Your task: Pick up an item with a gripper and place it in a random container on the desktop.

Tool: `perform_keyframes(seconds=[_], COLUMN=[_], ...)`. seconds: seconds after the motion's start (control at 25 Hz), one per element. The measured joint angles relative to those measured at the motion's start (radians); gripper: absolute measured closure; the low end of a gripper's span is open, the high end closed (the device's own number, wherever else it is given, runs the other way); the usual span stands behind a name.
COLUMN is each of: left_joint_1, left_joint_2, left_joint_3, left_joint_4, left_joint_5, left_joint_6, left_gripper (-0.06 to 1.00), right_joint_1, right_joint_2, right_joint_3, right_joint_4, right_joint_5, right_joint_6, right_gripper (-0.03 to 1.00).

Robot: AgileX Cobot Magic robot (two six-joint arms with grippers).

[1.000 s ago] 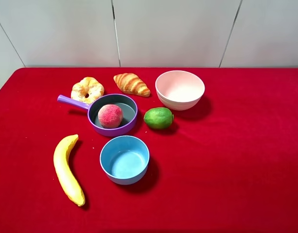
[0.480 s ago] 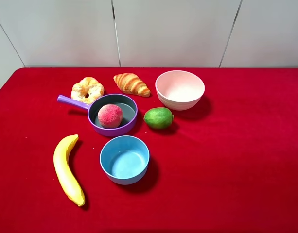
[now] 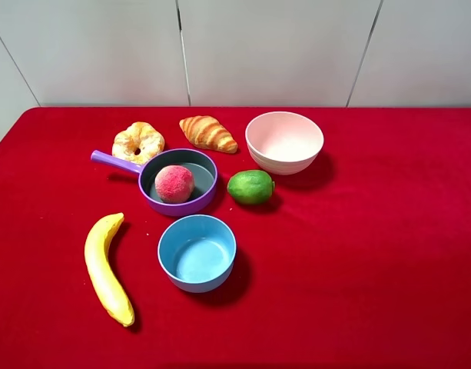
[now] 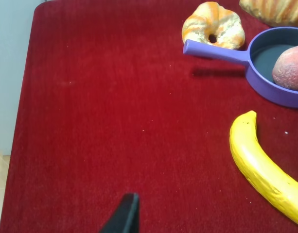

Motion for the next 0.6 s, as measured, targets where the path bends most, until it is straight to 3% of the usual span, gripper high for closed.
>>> perform_keyframes(seconds=[0.6], left_joint_1=[0.0], left_joint_2=[0.0], left_joint_3=[0.0], left_joint_4=[0.0], left_joint_5=[0.0], left_joint_6=[0.0], left_gripper=[-0.04], right_joint_1=[0.0], right_joint_2=[0.0], right_joint_3=[0.0], right_joint_4=[0.0], right_joint_5=[0.0], right_joint_6=[0.0], right_gripper=[0.27])
